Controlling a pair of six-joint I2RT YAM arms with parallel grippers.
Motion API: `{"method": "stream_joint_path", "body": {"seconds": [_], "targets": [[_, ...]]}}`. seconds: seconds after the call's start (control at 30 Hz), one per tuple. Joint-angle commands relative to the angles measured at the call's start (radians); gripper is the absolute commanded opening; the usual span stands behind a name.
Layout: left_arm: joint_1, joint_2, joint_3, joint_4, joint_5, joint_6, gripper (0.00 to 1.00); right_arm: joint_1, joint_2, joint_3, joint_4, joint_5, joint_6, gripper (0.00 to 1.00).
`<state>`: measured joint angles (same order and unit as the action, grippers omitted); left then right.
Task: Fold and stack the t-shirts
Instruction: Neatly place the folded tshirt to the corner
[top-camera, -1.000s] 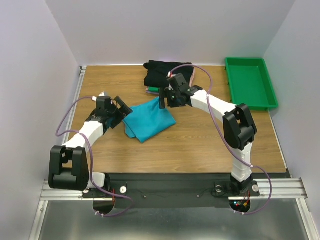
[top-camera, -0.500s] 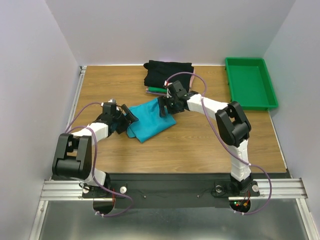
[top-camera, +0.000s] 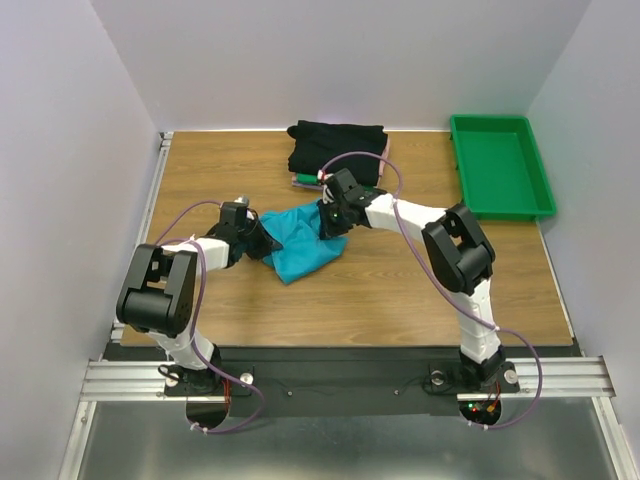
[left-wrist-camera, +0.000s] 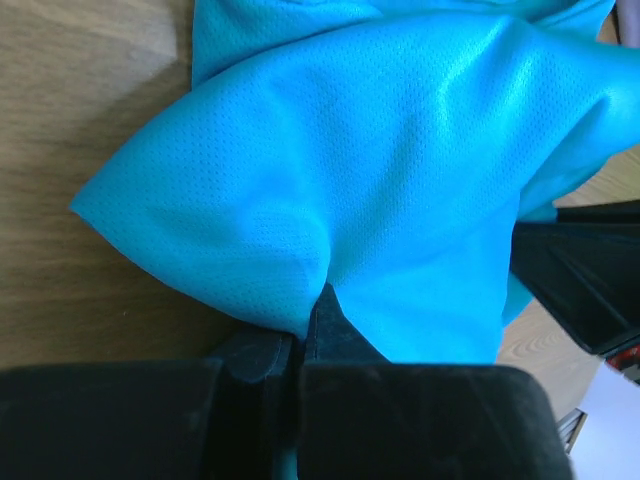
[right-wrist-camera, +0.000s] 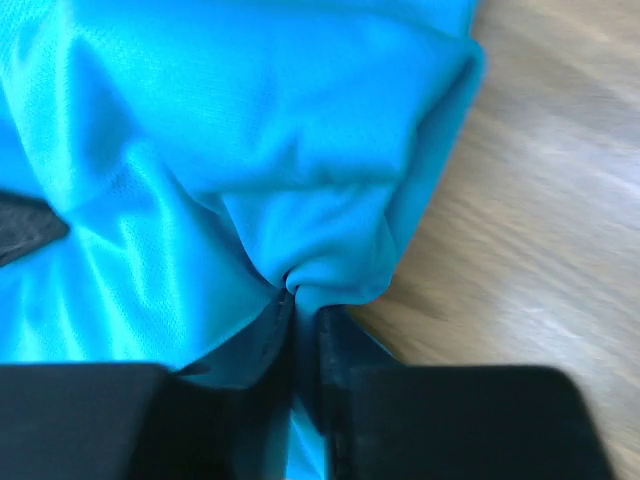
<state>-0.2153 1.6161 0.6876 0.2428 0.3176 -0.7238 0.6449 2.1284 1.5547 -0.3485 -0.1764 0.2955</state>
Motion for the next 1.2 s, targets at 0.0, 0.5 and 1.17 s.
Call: {"method": "stream_joint_path", "body": {"seconds": [0.0,0.5,1.17], "targets": [[-0.006,-0.033,0.046,0.010,0.005,0.063,0.00,0.025,-0.071,-0.025,0.031,0.030,0.016,0.05],[-0.006,-0.099,0.439,-0.026,0.138,0.187,0.00,0.016,-0.341,0.071,0.048,0.409,0.018,0.00],[-0.007,0.723,1.607,-0.346,0.299,0.302,0.00,-0.197,-0.021,0.453,0.057,0.387,0.014,0.00]]}}
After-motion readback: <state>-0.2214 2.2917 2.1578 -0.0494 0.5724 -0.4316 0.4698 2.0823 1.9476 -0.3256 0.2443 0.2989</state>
